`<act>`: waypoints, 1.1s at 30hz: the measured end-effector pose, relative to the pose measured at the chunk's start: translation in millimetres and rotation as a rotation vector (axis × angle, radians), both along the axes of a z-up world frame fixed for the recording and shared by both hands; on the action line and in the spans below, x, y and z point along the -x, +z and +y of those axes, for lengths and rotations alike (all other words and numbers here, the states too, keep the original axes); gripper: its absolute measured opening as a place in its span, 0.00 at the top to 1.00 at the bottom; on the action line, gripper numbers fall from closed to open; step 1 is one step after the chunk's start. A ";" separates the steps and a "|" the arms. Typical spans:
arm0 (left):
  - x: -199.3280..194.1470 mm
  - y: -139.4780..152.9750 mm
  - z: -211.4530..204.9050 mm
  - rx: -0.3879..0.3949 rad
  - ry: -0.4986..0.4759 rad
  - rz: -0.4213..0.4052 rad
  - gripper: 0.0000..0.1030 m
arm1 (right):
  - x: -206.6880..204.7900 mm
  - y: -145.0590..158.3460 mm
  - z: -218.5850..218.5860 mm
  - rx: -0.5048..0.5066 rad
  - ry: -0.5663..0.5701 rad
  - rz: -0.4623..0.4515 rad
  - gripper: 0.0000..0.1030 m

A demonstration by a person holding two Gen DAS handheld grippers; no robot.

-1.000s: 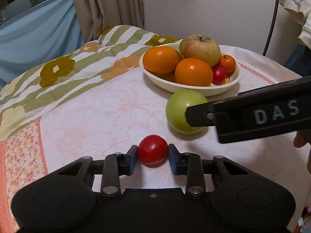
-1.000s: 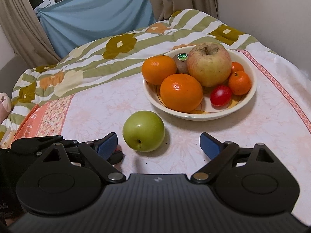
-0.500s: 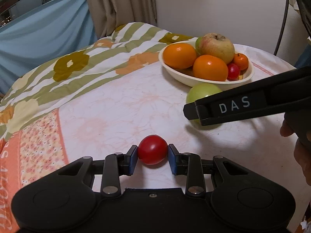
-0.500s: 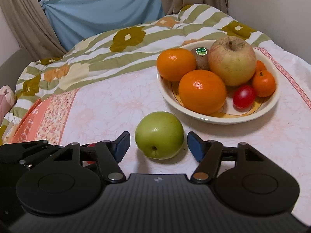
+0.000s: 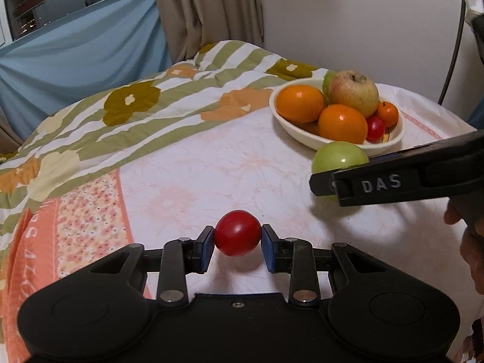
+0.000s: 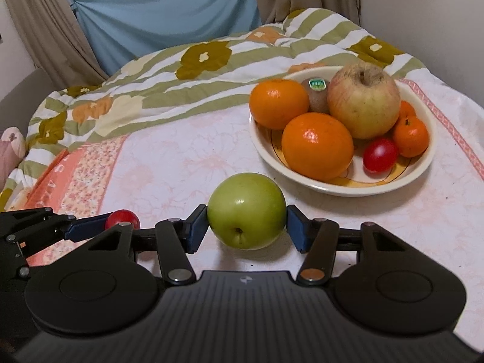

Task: Organize fruits
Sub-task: 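Grasp the green apple with the right tool while the left tool holds the tomato, then lower the tomato and green apple into the duck bowl and open both tools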

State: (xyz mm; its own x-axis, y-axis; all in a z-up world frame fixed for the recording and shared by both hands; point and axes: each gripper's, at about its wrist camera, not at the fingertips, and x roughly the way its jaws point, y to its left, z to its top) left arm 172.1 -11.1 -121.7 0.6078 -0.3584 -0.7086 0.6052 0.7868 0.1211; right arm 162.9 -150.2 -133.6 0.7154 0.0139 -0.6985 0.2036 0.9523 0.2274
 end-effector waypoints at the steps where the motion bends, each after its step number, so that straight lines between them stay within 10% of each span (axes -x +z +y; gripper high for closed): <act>1: 0.5 3.4 -0.4 0.003 0.004 -0.003 0.64 | 2.1 4.2 -0.9 0.000 0.003 -0.006 0.31; 19: -2.0 86.4 -68.3 0.068 0.030 -0.093 0.64 | 22.8 101.5 -87.2 0.056 0.009 -0.097 0.31; 33: -57.6 98.0 -165.0 0.085 0.053 -0.084 0.64 | -17.0 103.6 -188.4 0.071 0.093 -0.084 0.31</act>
